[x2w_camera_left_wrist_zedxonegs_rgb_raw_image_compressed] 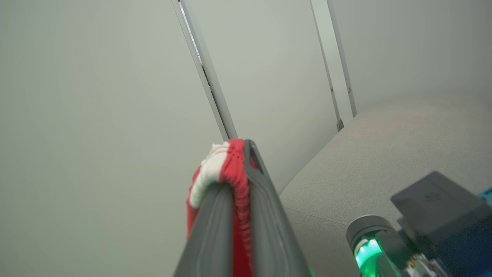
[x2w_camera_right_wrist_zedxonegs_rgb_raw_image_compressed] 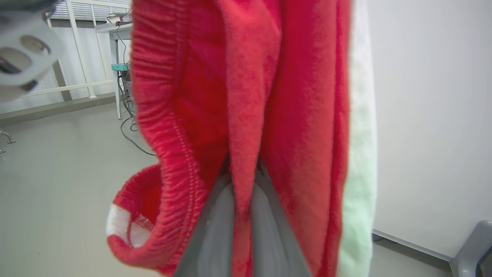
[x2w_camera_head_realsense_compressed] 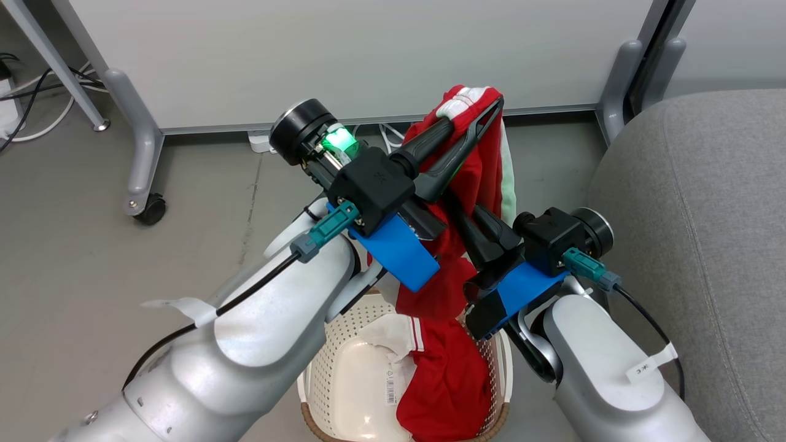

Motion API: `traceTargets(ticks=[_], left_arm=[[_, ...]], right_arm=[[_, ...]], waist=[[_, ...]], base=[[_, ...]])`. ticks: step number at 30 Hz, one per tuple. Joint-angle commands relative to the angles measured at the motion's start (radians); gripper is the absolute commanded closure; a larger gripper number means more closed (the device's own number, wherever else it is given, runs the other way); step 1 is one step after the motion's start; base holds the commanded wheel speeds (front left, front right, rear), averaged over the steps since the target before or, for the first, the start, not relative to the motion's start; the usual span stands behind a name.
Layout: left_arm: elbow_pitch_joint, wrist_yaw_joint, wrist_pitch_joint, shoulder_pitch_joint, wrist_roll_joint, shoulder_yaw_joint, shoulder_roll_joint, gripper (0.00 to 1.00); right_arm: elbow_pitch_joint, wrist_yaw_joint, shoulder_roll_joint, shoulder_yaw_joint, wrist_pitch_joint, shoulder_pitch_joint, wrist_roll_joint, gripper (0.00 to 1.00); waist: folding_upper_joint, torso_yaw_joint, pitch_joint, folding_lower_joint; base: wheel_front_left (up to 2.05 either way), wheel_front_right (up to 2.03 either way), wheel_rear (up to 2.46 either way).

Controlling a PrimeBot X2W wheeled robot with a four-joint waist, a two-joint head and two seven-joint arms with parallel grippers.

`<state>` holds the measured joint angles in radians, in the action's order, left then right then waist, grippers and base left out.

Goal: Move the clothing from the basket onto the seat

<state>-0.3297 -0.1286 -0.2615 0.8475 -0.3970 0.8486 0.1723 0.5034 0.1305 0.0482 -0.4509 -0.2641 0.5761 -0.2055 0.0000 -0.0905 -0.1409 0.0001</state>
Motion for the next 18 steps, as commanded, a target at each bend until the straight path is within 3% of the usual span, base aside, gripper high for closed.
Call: traceTargets(ticks=[1, 15, 16, 17, 18], left_arm=[[-0.001, 0.002, -0.004, 0.010, -0.002, -0.006, 0.003, 1.00], [-0.026, 0.002, -0.001, -0.011, -0.025, -0.008, 0.001, 1.00], [-0.028, 0.002, 0.001, -0.011, -0.029, -0.007, -0.001, 0.73], [-0.029, 0.001, 0.002, -0.010, -0.031, -0.004, -0.001, 0.00], [-0.033, 0.001, 0.005, -0.011, -0.036, -0.001, -0.001, 0.00]], right_arm=[[-0.002, 0.000, 0.004, 0.002, -0.001, 0.010, -0.005, 1.00], [-0.010, 0.000, 0.004, -0.005, -0.001, -0.006, -0.015, 1.00], [-0.011, 0.000, 0.004, -0.003, -0.001, -0.004, -0.015, 1.00], [-0.012, 0.000, 0.004, -0.002, -0.001, -0.002, -0.016, 1.00], [-0.014, 0.000, 0.004, -0.001, -0.001, -0.001, -0.015, 1.00]], waist=[[0.0000, 0.001, 0.000, -0.0001], [0.0000, 0.009, -0.001, -0.0001], [0.0000, 0.009, -0.002, -0.0001], [0.0000, 0.009, -0.004, -0.0001], [0.0000, 0.009, -0.006, -0.0001]], base=[[0.00, 0.00, 0.00], [0.00, 0.00, 0.00], [0.00, 0.00, 0.00], [0.00, 0.00, 0.00], [0.00, 0.00, 0.00]])
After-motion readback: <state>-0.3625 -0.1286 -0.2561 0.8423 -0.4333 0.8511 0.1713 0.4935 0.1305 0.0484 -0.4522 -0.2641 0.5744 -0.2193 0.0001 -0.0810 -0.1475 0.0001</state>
